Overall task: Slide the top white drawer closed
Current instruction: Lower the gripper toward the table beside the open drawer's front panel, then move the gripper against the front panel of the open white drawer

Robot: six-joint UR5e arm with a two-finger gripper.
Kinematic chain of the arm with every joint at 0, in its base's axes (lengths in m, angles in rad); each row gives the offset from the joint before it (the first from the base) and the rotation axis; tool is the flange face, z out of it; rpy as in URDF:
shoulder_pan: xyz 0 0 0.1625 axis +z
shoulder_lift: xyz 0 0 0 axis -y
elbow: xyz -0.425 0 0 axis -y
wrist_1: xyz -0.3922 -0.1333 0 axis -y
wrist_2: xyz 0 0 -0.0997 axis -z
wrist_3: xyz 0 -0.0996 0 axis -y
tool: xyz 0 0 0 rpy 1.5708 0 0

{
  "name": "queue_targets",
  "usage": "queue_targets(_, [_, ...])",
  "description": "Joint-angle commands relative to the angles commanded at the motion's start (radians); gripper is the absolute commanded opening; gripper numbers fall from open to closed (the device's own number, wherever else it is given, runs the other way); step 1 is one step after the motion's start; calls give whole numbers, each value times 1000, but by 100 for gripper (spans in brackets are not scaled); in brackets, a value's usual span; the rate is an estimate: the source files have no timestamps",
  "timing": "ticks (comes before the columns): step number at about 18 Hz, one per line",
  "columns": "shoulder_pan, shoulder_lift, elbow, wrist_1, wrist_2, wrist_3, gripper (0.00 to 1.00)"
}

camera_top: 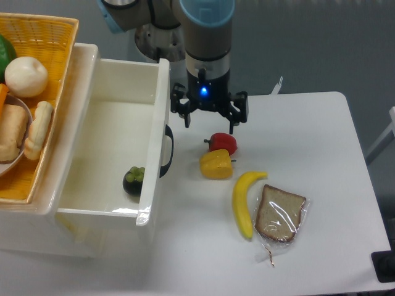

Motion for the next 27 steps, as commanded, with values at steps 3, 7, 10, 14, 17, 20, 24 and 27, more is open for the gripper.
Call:
queue_targets(3, [-1, -54, 6, 11, 2, -6, 100])
queue_targets(7, [-5, -115, -8, 23, 70, -3, 100])
queue_targets(10, [-26, -169, 18, 28, 130, -28, 100])
queue_targets(14, [-41, -181, -6, 32, 130, -32, 100])
queue_targets(17, [-63, -183, -20, 34, 127, -34, 100])
queue_targets(20, [-66, -199, -6, 32, 111, -32, 100])
queue_targets(24, [-54, -216, -11, 29, 26, -77, 100])
queue_targets(27, [-54, -224, -12, 28, 15, -86, 100])
